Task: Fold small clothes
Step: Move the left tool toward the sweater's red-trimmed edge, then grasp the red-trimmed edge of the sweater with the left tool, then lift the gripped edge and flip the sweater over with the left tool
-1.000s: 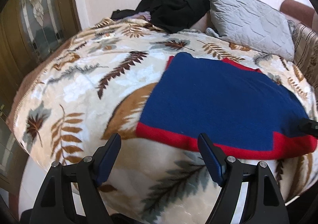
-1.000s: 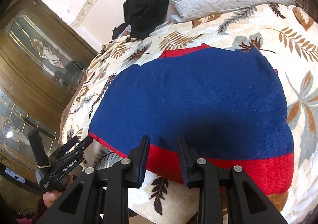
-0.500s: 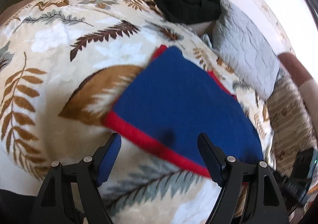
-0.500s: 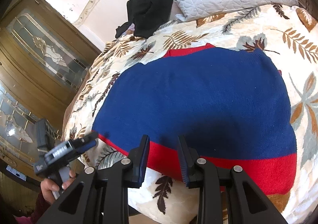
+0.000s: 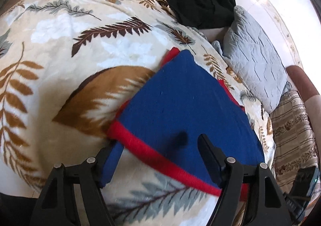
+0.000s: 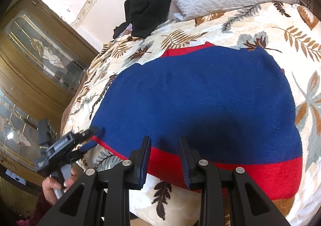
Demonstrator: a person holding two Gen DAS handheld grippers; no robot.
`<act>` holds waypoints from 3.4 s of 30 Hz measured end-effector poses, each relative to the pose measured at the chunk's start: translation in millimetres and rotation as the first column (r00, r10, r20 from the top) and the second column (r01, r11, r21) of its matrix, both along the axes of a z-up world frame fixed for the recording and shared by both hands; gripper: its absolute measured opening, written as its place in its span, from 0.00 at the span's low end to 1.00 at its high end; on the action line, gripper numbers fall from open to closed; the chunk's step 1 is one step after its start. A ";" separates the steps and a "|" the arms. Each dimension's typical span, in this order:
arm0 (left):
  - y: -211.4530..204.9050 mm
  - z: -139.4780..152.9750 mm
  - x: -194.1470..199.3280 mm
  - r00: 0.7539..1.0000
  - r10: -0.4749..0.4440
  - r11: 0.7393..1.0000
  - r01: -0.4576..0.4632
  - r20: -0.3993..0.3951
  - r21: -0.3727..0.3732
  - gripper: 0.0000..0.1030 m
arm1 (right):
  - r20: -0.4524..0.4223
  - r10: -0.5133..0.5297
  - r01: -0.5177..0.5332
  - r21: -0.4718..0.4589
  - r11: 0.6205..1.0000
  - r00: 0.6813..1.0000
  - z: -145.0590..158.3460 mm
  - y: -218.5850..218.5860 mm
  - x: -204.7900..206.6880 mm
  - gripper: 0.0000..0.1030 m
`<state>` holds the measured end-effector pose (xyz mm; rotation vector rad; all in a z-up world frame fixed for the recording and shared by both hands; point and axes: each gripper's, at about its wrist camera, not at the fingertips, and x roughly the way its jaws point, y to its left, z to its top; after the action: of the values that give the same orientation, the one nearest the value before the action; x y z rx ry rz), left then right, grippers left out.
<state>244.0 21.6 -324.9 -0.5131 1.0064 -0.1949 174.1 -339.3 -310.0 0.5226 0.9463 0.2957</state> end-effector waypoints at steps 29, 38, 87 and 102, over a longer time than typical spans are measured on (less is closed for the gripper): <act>-28.3 23.1 16.5 0.997 -0.076 0.987 0.075 0.002 0.141 0.41 | -0.041 -0.118 0.117 -0.024 0.993 0.992 -26.7 -25.8 50.1 0.27; -28.2 23.1 15.9 0.998 -0.060 0.994 0.057 0.030 0.098 0.17 | -0.006 -0.101 0.101 -0.009 0.995 0.995 -18.2 -28.9 35.9 0.30; -249.7 57.8 -72.2 0.638 -0.744 0.654 0.630 0.201 0.419 0.11 | -0.216 -0.021 0.112 0.421 0.900 0.976 -34.0 -110.4 143.5 0.75; -281.6 73.6 -81.9 0.564 -0.790 0.613 0.701 0.243 0.364 0.10 | 0.028 -0.017 0.012 0.173 0.985 0.999 21.3 -106.5 129.2 0.13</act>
<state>162.1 -260.0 -251.3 0.2196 0.7854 -0.9184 303.4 -445.8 -288.7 0.6821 0.8925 0.3736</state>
